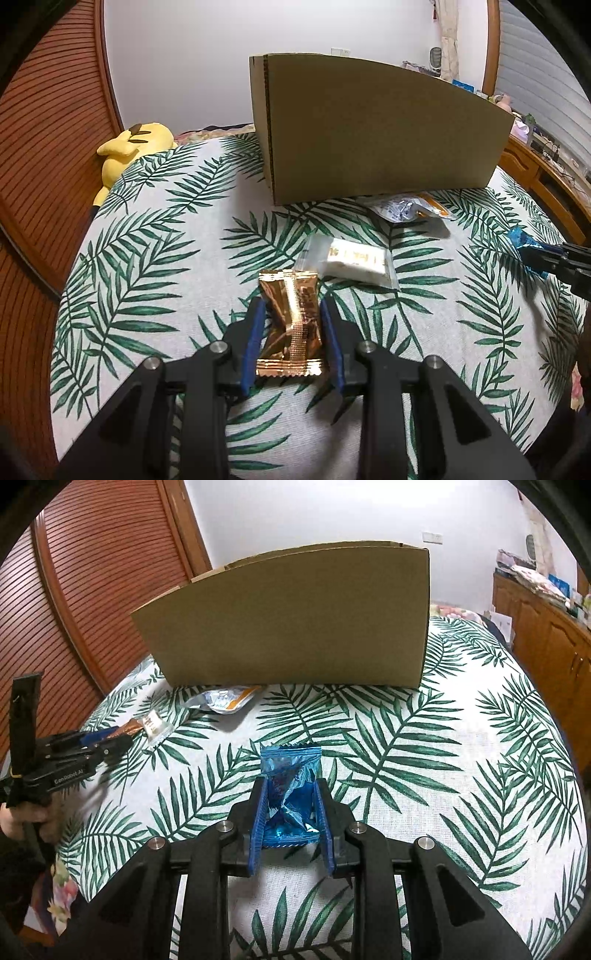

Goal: Organize snacks
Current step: 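Lift both candies and carry them over the box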

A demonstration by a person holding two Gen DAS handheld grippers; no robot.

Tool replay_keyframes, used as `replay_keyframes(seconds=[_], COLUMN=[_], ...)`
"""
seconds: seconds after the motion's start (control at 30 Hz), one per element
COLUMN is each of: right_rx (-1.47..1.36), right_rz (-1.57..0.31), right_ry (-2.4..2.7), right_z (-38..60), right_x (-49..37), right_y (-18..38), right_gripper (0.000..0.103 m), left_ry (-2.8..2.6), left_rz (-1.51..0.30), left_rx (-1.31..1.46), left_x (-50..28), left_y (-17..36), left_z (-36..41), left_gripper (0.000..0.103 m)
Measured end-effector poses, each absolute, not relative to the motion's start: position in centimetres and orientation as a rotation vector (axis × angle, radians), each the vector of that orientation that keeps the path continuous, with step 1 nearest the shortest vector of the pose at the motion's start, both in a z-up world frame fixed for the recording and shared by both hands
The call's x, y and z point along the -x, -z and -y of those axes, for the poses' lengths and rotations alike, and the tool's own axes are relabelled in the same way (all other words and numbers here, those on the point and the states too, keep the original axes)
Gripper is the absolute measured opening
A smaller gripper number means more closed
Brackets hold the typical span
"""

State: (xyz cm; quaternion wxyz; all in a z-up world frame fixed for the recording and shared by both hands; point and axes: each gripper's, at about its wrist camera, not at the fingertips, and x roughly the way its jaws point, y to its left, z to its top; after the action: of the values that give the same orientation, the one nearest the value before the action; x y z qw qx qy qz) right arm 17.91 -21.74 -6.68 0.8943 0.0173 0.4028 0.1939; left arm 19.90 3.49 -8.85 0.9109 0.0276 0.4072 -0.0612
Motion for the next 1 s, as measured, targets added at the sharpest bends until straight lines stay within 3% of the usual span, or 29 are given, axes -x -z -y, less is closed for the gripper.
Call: replay_keyframes(seconds=[0.13, 0.53, 1.0], right_rx=[-0.027, -0.002, 0.084], right_rz=[-0.819, -0.732, -0.606], right_ry=[-0.404, -0.440, -0.457], right_z=[21.6, 21.1, 19.3], right_x=[-17.8, -18.2, -23.0], right_y=[6.2, 2.3, -4.2], right_gripper=[0.024, 0.024, 0.024], left_ry=[0.154, 0.255, 0.318], left_rz=[-0.807, -0.693, -0.582], left_rx=[-0.068, 0.017, -0.021], left_x=[-19.4, -18.7, -24.6], left_y=[8.3, 2.6, -5.0], left_z=[-3.2, -2.5, 0.5], left_gripper=[0.021, 0.021, 0.021])
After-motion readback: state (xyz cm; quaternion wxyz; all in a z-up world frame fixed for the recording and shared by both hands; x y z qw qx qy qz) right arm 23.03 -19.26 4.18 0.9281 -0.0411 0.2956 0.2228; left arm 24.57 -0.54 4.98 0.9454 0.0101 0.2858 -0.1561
